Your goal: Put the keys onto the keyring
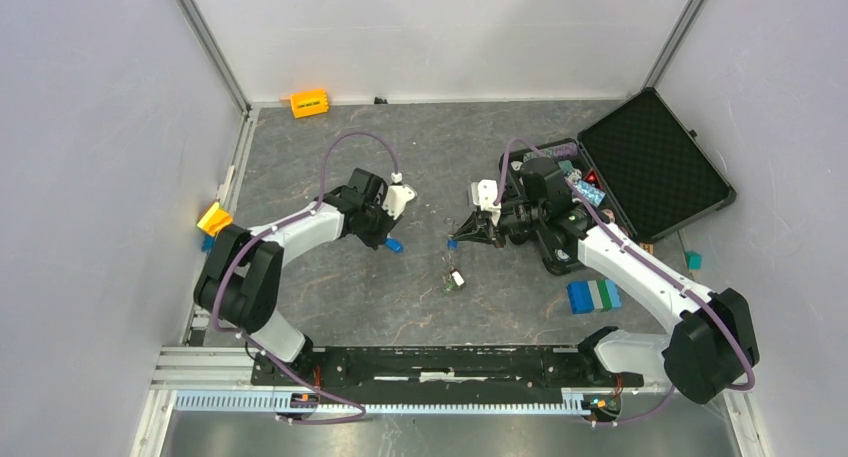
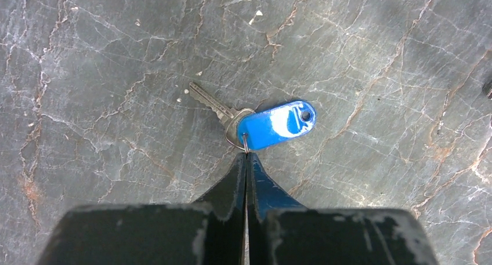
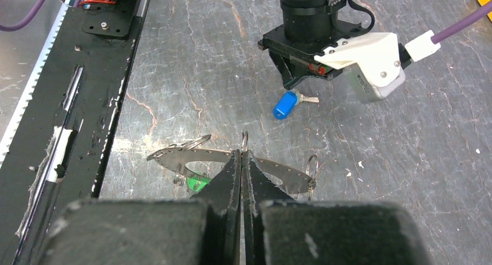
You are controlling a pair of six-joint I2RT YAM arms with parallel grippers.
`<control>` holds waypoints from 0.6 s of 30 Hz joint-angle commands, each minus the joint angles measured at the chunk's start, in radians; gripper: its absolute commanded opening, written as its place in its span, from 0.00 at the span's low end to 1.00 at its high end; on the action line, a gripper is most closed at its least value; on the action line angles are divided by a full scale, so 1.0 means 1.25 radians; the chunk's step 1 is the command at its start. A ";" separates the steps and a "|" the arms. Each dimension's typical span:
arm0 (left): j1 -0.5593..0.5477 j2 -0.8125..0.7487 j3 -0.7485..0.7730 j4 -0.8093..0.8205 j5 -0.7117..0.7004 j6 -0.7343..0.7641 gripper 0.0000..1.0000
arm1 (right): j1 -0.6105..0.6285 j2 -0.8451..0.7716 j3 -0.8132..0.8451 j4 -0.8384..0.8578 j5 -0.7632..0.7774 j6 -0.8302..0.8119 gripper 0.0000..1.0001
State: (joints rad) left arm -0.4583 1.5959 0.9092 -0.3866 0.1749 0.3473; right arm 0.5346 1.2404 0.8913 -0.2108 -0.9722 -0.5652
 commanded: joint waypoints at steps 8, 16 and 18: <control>0.053 -0.114 -0.046 0.064 0.224 0.114 0.02 | -0.003 0.002 0.004 0.025 -0.025 -0.008 0.00; 0.069 -0.253 -0.100 0.036 0.404 0.207 0.02 | -0.002 0.007 0.004 0.026 -0.019 -0.012 0.00; 0.069 -0.289 -0.105 0.040 0.441 0.190 0.02 | -0.003 0.011 0.005 0.029 -0.011 -0.010 0.00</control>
State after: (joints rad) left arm -0.3790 1.3273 0.7921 -0.3584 0.5632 0.5308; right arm 0.5346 1.2449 0.8913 -0.2108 -0.9714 -0.5663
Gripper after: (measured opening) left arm 0.032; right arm 0.006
